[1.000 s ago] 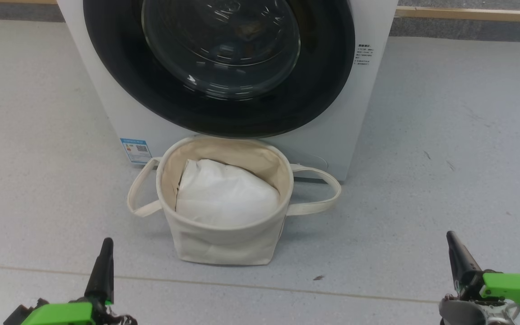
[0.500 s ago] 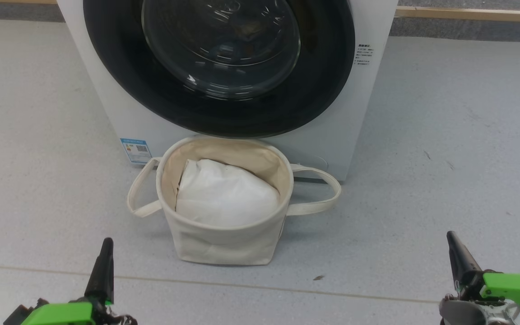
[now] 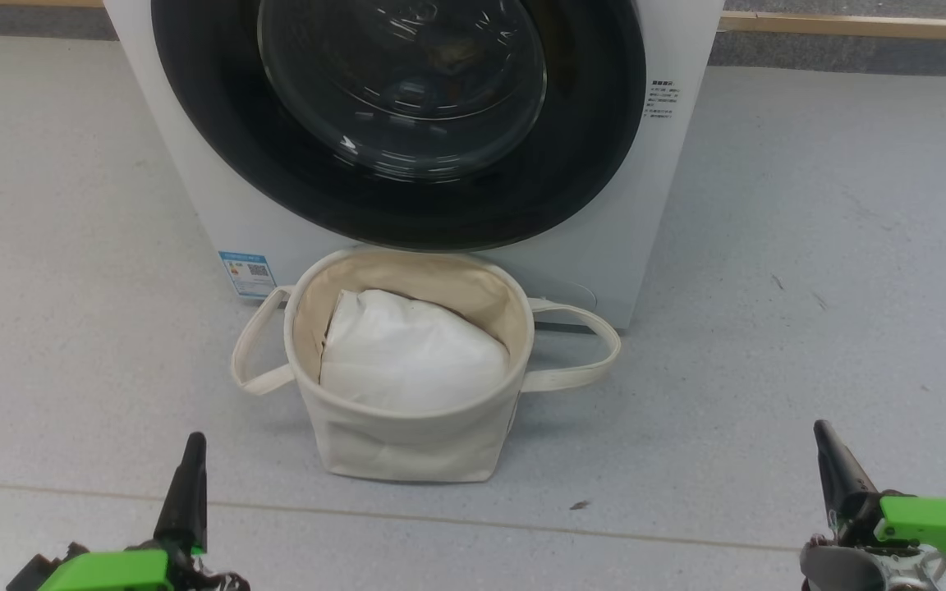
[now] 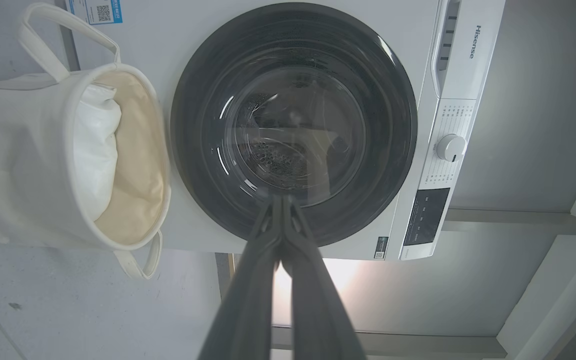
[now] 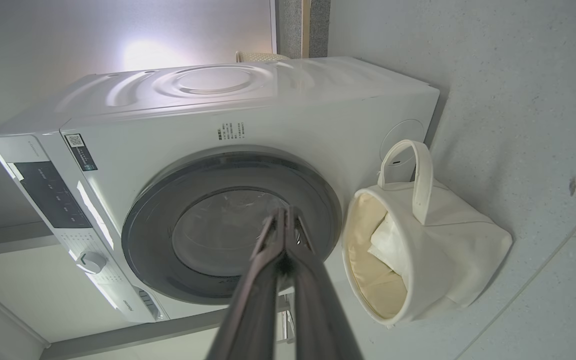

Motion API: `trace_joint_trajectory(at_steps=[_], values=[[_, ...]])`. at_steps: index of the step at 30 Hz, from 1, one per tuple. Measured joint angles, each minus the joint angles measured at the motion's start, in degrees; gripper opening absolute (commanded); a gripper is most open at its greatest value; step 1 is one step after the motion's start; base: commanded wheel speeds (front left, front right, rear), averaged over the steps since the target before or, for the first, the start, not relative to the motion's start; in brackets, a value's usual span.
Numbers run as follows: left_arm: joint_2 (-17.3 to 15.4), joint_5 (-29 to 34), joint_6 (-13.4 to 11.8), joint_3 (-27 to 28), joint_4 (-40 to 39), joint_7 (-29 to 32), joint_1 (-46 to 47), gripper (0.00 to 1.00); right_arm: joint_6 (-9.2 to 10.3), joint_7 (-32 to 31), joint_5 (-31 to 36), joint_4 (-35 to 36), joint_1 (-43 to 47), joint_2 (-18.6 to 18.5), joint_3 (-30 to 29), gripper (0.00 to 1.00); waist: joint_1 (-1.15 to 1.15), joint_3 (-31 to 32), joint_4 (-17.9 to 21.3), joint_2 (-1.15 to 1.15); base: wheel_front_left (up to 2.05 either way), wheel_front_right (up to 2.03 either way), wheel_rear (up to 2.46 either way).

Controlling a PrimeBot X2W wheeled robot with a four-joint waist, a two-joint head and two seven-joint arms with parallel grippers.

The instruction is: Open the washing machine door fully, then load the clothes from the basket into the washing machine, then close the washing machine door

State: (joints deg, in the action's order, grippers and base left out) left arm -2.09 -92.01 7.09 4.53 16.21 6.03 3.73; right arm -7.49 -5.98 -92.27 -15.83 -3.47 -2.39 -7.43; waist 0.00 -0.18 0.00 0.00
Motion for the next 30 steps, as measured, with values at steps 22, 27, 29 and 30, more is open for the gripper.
trace_joint_trajectory(at_steps=[22,27,29,30], values=[[0.0,0.0,0.0,0.0,0.0,0.0,0.0,0.00,0.00,0.0,0.0,0.0,0.0,0.0,-0.1,0.00,0.00,0.0,0.0,0.00,0.00,0.00,0.00],[0.0,0.0,0.0,0.0,0.0,0.0,0.0,0.00,0.00,0.0,0.0,0.0,0.0,0.0,-0.1,0.00,0.00,0.0,0.0,0.00,0.00,0.00,0.00],[0.0,0.0,0.0,0.0,0.0,0.0,0.0,0.00,0.00,0.0,0.0,0.0,0.0,0.0,-0.1,0.00,0.00,0.0,0.0,0.00,0.00,0.00,0.00],[0.0,0.0,0.0,0.0,0.0,0.0,0.0,0.00,0.00,0.0,0.0,0.0,0.0,0.0,-0.1,0.00,0.00,0.0,0.0,0.00,0.00,0.00,0.00]])
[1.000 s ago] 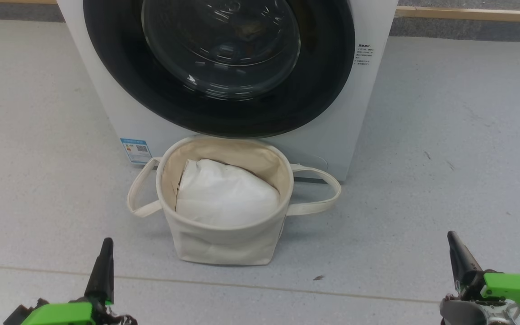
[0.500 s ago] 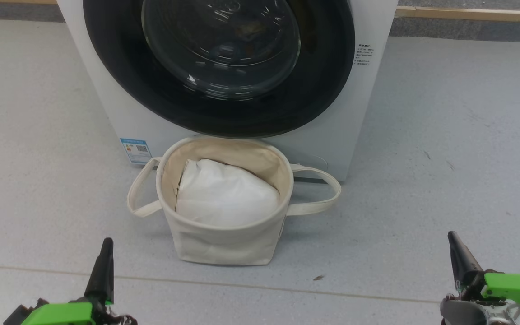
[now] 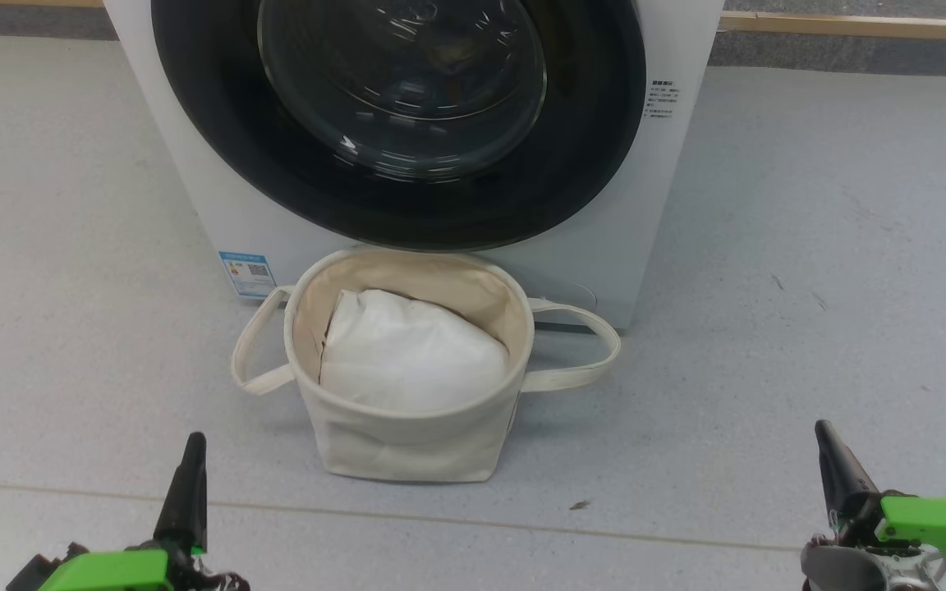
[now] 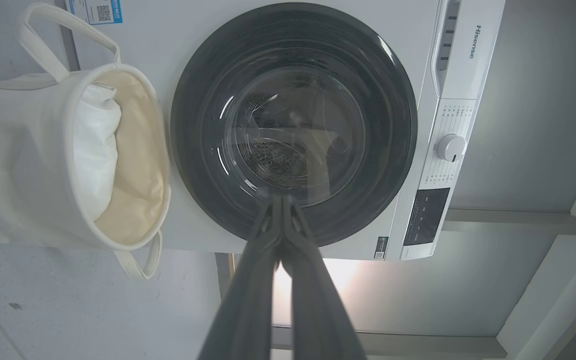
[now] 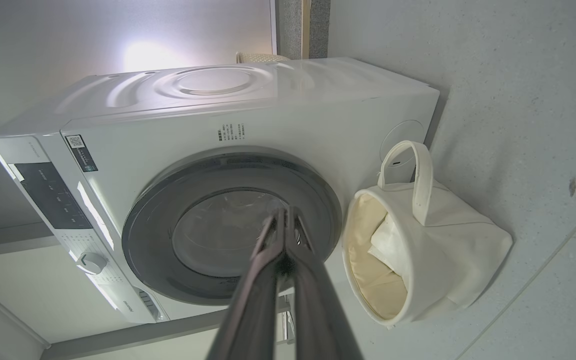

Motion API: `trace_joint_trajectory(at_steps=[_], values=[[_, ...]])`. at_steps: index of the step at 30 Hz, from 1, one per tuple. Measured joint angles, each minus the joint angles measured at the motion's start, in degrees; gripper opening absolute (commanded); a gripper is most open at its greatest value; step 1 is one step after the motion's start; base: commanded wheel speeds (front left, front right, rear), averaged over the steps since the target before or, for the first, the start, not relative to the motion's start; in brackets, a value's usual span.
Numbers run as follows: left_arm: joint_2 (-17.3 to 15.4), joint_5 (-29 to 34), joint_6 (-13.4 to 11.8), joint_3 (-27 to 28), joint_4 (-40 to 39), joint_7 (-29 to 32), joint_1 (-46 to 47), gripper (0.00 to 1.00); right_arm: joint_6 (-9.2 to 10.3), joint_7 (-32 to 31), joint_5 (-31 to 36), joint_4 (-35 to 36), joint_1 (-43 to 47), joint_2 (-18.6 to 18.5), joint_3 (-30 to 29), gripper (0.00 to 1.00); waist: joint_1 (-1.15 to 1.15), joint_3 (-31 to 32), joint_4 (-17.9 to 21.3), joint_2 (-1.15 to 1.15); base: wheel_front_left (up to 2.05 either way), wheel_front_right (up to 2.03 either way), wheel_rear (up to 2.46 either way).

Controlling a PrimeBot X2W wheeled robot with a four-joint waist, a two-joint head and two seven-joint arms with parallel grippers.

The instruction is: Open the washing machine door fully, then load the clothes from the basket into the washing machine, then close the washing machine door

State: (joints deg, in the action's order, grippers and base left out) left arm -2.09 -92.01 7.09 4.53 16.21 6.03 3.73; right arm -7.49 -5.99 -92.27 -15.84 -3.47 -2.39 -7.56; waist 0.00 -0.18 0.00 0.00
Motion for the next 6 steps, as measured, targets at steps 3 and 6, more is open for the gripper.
trace_joint_trajectory(at_steps=[3,6], values=[[0.0,0.0,0.0,0.0,0.0,0.0,0.0,0.00,0.00,0.0,0.0,0.0,0.0,0.0,0.0,0.00,0.00,0.0,0.0,0.00,0.00,0.00,0.00],[0.0,0.0,0.0,0.0,0.0,0.0,0.0,0.00,0.00,0.0,0.0,0.0,0.0,0.0,0.0,0.00,0.00,0.0,0.0,0.00,0.00,0.00,0.00]])
